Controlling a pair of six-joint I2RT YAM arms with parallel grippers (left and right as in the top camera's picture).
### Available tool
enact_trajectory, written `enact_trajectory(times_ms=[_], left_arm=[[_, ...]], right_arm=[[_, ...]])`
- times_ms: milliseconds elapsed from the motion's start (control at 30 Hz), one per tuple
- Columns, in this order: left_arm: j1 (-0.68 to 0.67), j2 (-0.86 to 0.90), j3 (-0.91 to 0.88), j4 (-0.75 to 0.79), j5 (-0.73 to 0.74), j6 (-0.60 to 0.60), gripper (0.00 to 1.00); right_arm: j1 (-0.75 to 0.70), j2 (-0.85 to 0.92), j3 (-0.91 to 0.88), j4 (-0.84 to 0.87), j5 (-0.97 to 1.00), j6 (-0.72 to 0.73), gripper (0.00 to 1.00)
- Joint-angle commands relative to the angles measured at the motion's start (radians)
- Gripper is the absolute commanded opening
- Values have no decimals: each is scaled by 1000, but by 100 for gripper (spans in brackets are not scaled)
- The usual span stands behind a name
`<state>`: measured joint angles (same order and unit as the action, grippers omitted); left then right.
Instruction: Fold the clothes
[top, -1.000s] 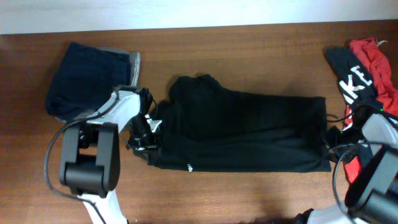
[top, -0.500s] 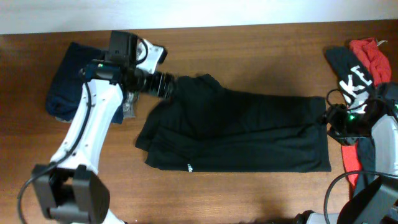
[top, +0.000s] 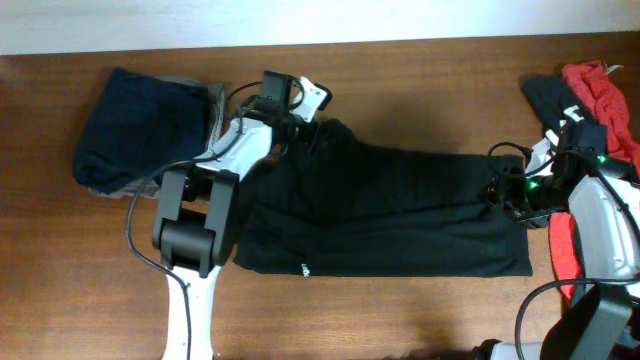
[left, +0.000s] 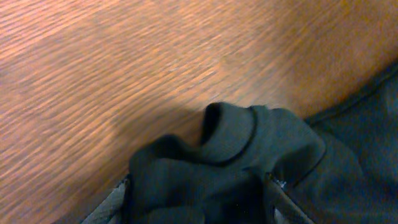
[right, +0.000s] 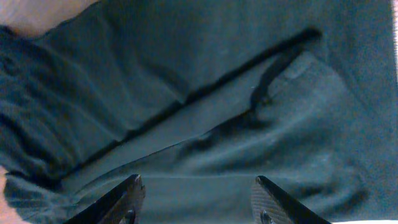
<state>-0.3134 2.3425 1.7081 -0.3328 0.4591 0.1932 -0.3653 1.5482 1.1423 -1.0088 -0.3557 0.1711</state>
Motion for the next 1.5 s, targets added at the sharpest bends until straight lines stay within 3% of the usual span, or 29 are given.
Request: enact_trajectory(times_ms=[0,67,133,400,667,733,767,800,867,1033,1167,1367,1467], left_arm=[[-16,14,23,-31,-67,33,36],[-15,12,42,-81,-64,33,22],[-13,2,100,-185,-64,34,17],[-18,-63,348,-542,-101,93,19],[-52,-71,352,-888,-61,89,19],[-72,-71,352,-970,-55,89,26],[-85,-71,352,-1009,-55,89,34],[-101,-71,352,-1047,-55,89,52],[-117,-71,352,-1075,-56,89,59],[-142,-71,352,-1047,-156,89,61],[-142,-69,351,-968,-240,89,69],[-145,-67,320,-957,-229,90,69],[-149,-67,272,-958,-144,93,65]], right_arm=[[5,-5,8,-1,43,-18,60],[5,-5,8,-2,43,-18,60],[5,-5,8,-2,43,-18,59],[5,-5,8,-12,43,-18,59],[5,-5,8,-20,43,-18,58],[5,-5,8,-20,43,-18,58],[5,-5,8,-20,43,-18,58],[5,-5,8,-20,43,-18,58],[5,-5,8,-21,43,-18,58],[5,-5,8,-21,43,-18,58],[5,-5,8,-20,43,-18,58],[5,-5,8,-19,43,-18,58],[5,-5,8,-13,43,-17,58]])
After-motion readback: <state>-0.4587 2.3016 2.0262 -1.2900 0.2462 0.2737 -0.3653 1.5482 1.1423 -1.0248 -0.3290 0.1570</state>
